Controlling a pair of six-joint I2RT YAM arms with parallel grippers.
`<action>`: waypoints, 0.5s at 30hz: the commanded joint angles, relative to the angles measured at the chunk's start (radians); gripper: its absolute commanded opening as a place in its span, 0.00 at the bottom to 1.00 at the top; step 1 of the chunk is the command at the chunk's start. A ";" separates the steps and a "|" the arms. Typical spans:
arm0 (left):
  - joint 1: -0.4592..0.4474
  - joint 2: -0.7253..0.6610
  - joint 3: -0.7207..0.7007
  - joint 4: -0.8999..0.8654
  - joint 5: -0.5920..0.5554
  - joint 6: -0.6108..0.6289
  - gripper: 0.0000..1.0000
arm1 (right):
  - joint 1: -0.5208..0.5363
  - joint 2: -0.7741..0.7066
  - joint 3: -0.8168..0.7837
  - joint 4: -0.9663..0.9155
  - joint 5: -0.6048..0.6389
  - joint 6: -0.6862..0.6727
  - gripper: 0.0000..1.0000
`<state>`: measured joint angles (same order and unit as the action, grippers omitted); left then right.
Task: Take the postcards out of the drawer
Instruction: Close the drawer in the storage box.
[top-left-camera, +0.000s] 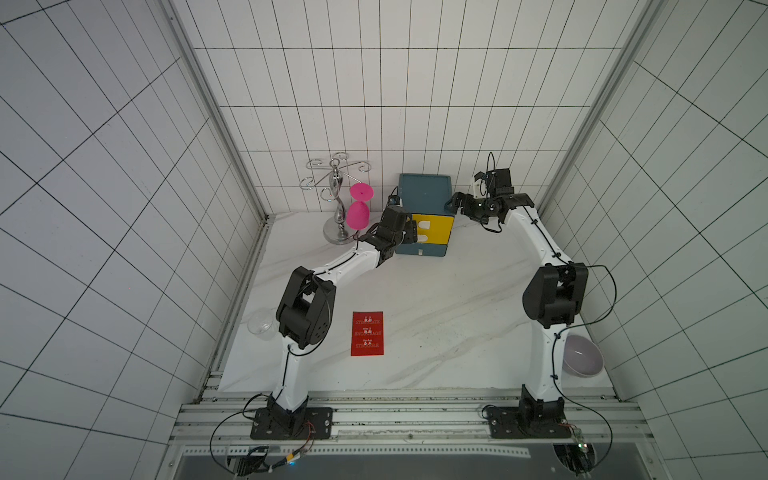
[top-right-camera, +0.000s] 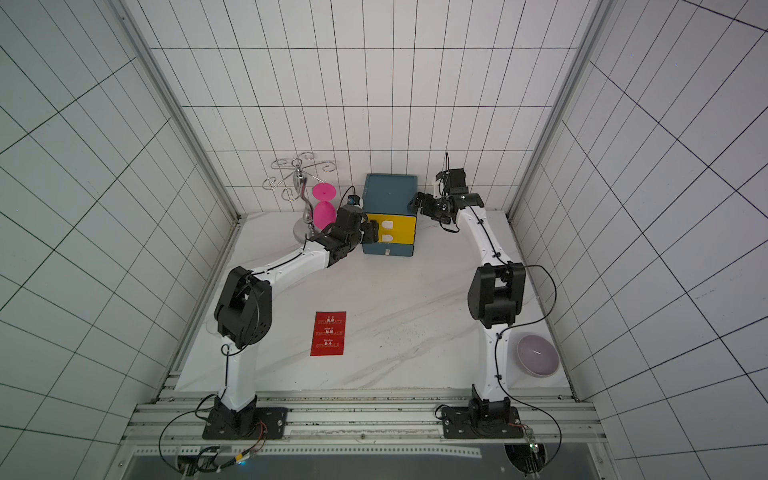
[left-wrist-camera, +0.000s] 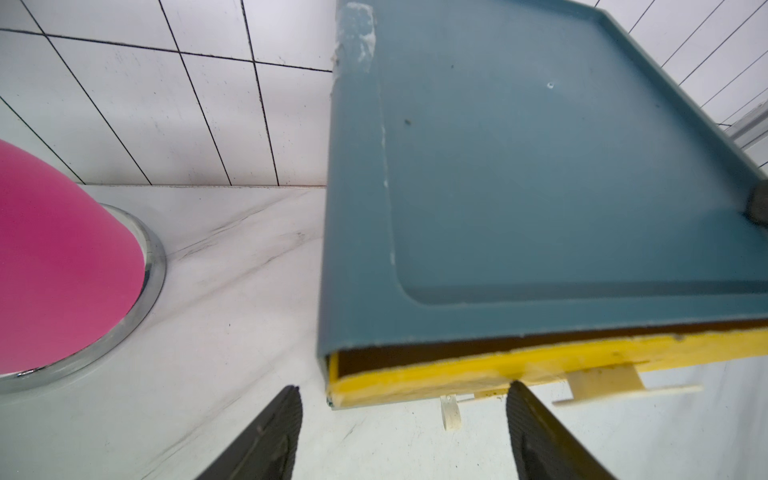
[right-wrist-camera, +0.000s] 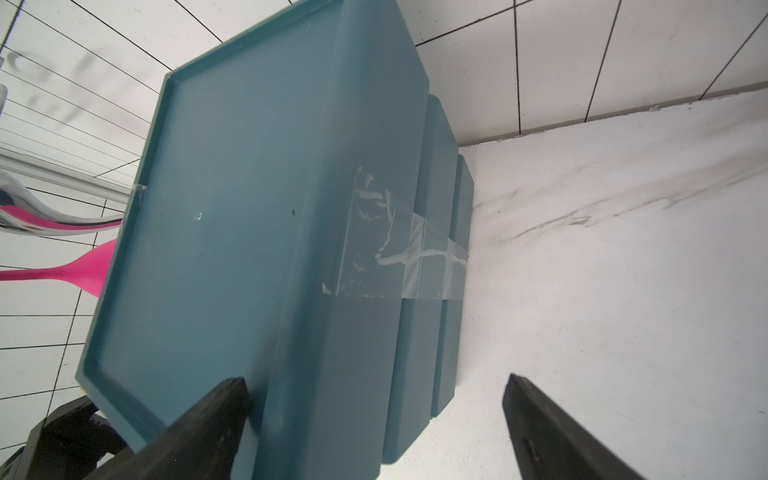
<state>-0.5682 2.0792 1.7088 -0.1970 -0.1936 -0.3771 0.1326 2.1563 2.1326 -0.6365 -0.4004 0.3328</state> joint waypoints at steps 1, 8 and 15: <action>0.004 0.032 0.028 0.054 -0.032 -0.017 0.77 | 0.007 0.020 -0.039 -0.080 -0.018 -0.009 0.99; 0.004 0.045 0.027 0.081 -0.042 -0.033 0.79 | 0.006 0.019 -0.041 -0.078 -0.019 -0.002 0.98; 0.003 -0.116 -0.113 0.139 -0.018 -0.042 0.79 | -0.012 0.008 0.001 -0.068 -0.029 0.001 0.99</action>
<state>-0.5686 2.0636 1.6608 -0.1253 -0.2115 -0.4076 0.1299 2.1563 2.1311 -0.6365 -0.4118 0.3431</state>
